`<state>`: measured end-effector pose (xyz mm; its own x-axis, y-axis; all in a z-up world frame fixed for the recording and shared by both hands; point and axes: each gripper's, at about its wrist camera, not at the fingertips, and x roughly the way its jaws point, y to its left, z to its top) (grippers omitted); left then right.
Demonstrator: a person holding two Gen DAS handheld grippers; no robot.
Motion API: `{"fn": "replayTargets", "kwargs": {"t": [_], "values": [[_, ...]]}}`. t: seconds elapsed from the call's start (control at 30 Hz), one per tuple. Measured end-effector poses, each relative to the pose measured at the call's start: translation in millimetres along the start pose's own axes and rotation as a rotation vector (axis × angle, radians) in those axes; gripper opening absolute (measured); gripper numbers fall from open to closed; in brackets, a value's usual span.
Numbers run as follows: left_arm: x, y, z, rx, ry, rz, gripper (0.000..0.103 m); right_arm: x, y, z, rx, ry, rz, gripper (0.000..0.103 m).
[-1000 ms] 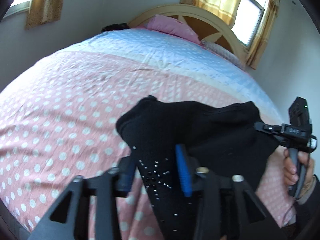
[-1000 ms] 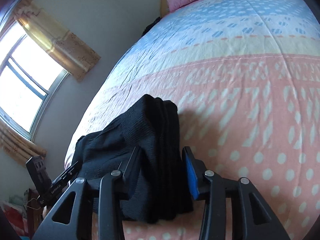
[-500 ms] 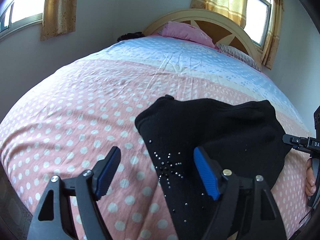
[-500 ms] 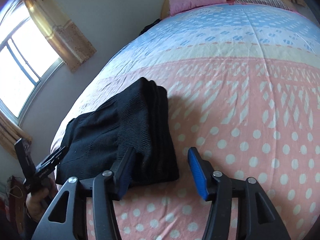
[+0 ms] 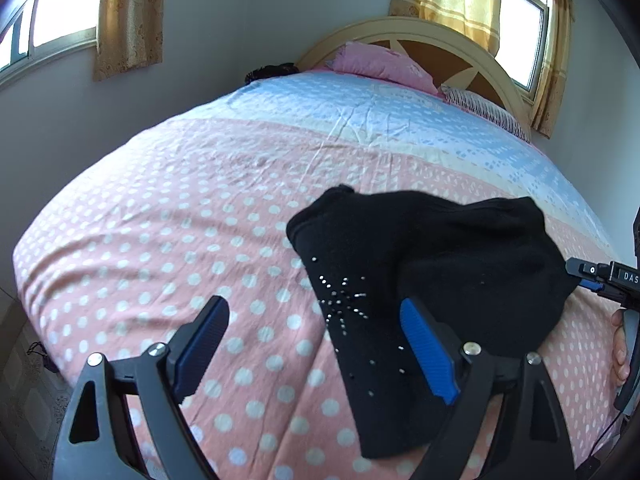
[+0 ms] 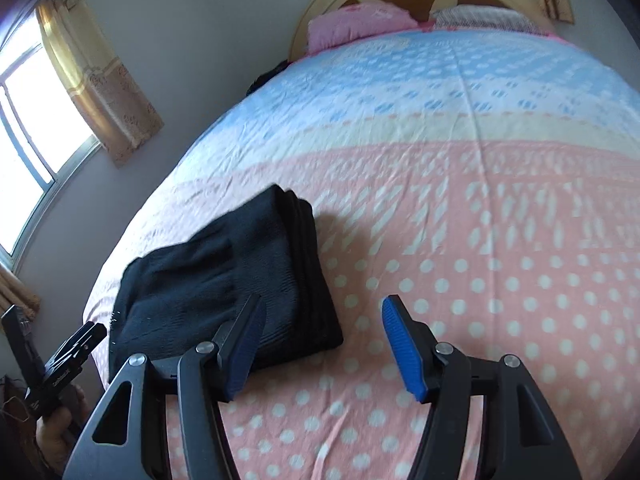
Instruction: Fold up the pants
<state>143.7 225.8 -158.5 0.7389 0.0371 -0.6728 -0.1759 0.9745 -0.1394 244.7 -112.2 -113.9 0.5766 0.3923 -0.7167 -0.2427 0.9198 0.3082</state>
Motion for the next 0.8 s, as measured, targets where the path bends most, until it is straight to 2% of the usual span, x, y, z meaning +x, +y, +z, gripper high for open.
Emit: {"fn": "replayTargets", "kwargs": {"t": [0.2,0.5,0.8], "values": [[-53.1,-8.6,10.4,-0.012,-0.096,-0.013,0.093,-74.2,36.9,-14.0,-0.043,-0.113,-0.027,0.063],[-141.4,-34.7,33.6,0.029,-0.318,-0.081,0.103,-157.6,93.9,-35.5,-0.188,-0.266,-0.023,0.064],[-165.9,-48.9,36.7,0.066,-0.387,-0.107,0.103,-193.0,112.3,-41.4,-0.235,-0.348,-0.04,0.065]]}}
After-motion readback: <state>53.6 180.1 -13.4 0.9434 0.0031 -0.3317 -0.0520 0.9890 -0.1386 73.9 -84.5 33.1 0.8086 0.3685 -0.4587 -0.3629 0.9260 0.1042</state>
